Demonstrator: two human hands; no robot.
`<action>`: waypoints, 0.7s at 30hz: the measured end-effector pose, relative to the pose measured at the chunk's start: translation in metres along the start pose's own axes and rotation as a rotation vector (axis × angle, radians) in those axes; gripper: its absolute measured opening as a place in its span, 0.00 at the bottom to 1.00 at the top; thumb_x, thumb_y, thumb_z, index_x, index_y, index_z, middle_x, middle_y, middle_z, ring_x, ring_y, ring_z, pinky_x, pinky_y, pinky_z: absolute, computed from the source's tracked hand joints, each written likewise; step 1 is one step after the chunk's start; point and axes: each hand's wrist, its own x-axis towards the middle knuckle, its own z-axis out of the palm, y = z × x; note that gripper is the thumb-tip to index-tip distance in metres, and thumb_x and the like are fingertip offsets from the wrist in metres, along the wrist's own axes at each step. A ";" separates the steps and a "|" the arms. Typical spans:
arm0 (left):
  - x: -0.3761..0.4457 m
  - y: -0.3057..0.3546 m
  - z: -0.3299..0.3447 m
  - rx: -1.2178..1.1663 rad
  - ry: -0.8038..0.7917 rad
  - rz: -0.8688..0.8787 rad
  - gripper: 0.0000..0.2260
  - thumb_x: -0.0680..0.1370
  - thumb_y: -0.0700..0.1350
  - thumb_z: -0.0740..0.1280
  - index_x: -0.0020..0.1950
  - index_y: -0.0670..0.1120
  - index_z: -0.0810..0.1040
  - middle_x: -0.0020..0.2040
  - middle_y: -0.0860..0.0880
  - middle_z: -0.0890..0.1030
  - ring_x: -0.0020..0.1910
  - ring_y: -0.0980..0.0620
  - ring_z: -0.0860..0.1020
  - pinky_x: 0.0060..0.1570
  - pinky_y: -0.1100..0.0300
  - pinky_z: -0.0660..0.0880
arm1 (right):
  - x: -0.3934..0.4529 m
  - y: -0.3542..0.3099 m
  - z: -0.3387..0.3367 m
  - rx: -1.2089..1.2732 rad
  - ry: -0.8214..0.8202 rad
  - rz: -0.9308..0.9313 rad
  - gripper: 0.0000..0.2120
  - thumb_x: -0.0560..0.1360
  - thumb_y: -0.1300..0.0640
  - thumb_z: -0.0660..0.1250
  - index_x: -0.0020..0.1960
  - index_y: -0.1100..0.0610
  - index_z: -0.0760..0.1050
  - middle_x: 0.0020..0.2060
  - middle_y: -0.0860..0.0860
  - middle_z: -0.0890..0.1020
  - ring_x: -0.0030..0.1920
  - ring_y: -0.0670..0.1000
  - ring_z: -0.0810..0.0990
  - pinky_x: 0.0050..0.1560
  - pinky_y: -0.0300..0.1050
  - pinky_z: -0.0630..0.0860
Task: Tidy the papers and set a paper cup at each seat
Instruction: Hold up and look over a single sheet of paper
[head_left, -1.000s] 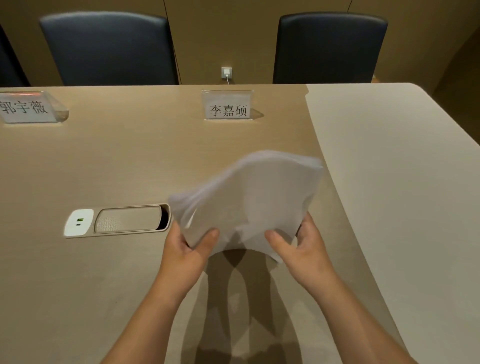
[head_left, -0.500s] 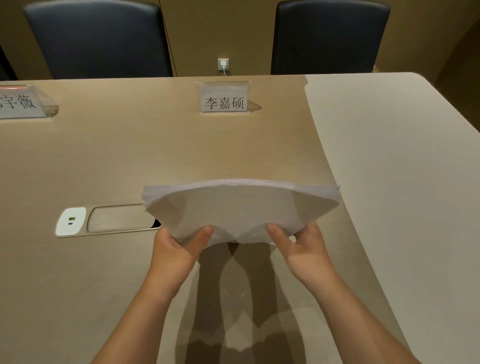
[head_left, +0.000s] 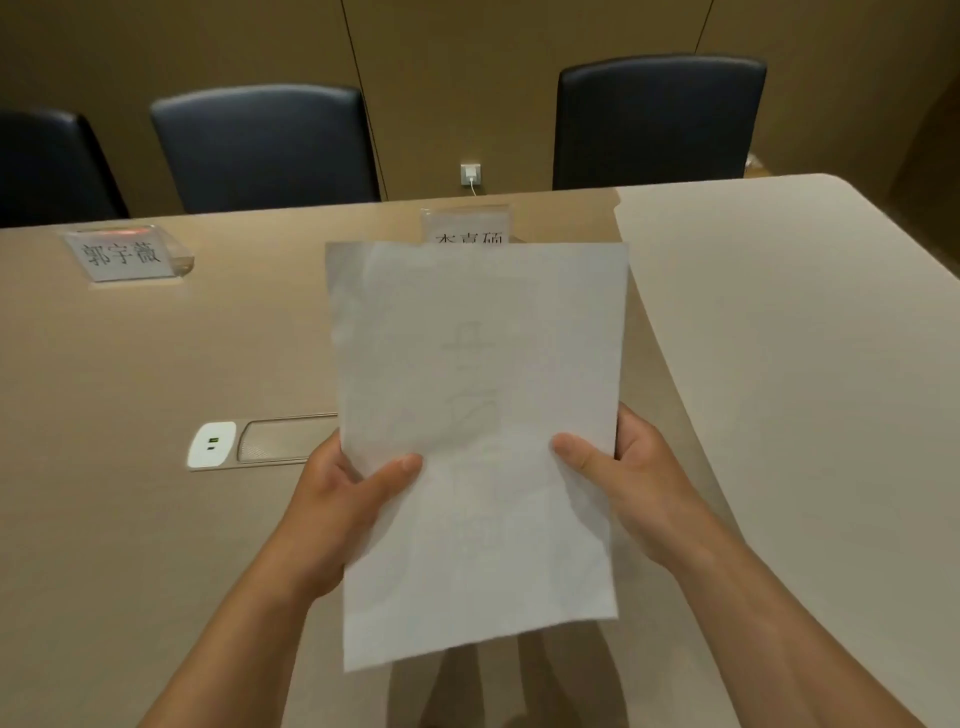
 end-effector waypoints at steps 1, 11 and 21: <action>-0.014 0.010 0.000 -0.005 -0.018 0.003 0.16 0.69 0.35 0.74 0.55 0.43 0.81 0.50 0.44 0.87 0.46 0.45 0.86 0.42 0.55 0.83 | -0.014 -0.009 -0.002 0.098 -0.031 0.020 0.17 0.73 0.59 0.71 0.61 0.51 0.77 0.54 0.49 0.86 0.54 0.51 0.85 0.52 0.46 0.82; -0.133 0.070 0.028 -0.092 -0.182 0.203 0.16 0.65 0.47 0.79 0.51 0.46 0.83 0.48 0.49 0.88 0.46 0.50 0.86 0.39 0.64 0.81 | -0.196 -0.067 0.001 -0.119 0.152 -0.006 0.05 0.75 0.51 0.70 0.50 0.48 0.82 0.44 0.45 0.88 0.43 0.47 0.87 0.47 0.47 0.83; -0.265 0.108 0.138 -0.064 -0.504 0.279 0.14 0.69 0.37 0.76 0.52 0.49 0.83 0.48 0.49 0.88 0.45 0.47 0.87 0.41 0.52 0.82 | -0.412 -0.091 -0.050 -0.160 0.587 -0.214 0.02 0.75 0.50 0.69 0.47 0.44 0.78 0.38 0.37 0.84 0.41 0.40 0.83 0.35 0.35 0.78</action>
